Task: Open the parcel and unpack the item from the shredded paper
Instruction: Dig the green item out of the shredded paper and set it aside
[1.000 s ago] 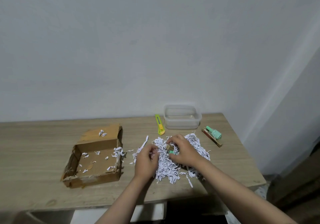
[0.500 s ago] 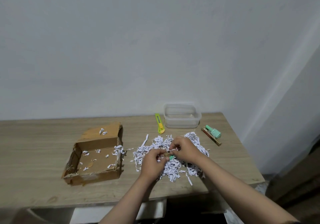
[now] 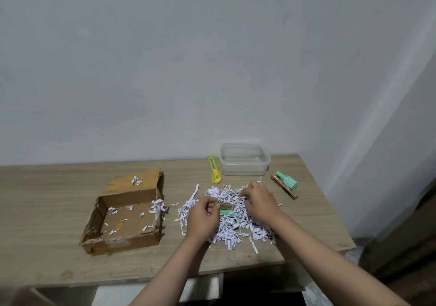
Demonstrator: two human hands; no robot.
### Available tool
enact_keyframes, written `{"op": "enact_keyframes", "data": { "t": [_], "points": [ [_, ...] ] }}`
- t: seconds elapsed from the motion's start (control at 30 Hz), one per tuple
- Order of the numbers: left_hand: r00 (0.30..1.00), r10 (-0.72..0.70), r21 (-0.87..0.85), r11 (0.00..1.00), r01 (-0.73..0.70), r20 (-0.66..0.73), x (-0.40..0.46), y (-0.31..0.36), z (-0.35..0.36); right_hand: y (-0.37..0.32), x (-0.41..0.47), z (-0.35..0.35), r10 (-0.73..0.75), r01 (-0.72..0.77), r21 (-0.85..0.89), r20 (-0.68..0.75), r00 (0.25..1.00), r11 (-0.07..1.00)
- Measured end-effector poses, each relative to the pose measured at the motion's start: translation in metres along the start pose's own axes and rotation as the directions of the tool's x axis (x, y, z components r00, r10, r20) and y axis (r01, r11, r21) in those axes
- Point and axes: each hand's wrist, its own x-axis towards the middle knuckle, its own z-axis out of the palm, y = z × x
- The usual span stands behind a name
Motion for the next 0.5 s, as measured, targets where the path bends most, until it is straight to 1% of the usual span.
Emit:
{"op": "enact_keyframes", "data": {
  "t": [0.1, 0.17, 0.23, 0.3, 0.4, 0.5],
  "points": [
    [0.999, -0.017, -0.062, 0.998, 0.015, -0.032, 0.001, 0.007, -0.003, -0.008, -0.001, -0.001, -0.065, 0.073, 0.167, -0.052, 0.997, 0.983],
    [0.998, -0.027, -0.107, 0.994, 0.022, -0.054, 0.001, 0.011, -0.004, -0.016, -0.002, -0.001, -0.133, 0.133, 0.213, -0.014, 0.991, 0.968],
    [0.997, -0.029, -0.136, 0.991, 0.02, -0.066, 0.001, 0.015, -0.006, -0.021, 0.0, 0.002, -0.165, 0.16, 0.195, 0.014, 0.986, 0.968],
    [0.997, -0.018, -0.158, 0.987, 0.007, -0.068, 0.001, 0.017, -0.007, -0.023, 0.002, 0.006, -0.163, 0.161, 0.163, 0.0, 0.987, 0.973],
    [0.999, -0.02, -0.203, 0.979, 0.009, -0.05, 0.001, 0.019, -0.011, -0.024, 0.004, 0.007, -0.159, 0.155, 0.134, 0.013, 0.987, 0.979],
    [1.0, -0.017, -0.261, 0.965, 0.011, -0.019, 0.0, 0.018, -0.014, -0.025, 0.007, 0.004, -0.194, 0.188, 0.118, 0.05, 0.98, 0.975]
  ]
}}
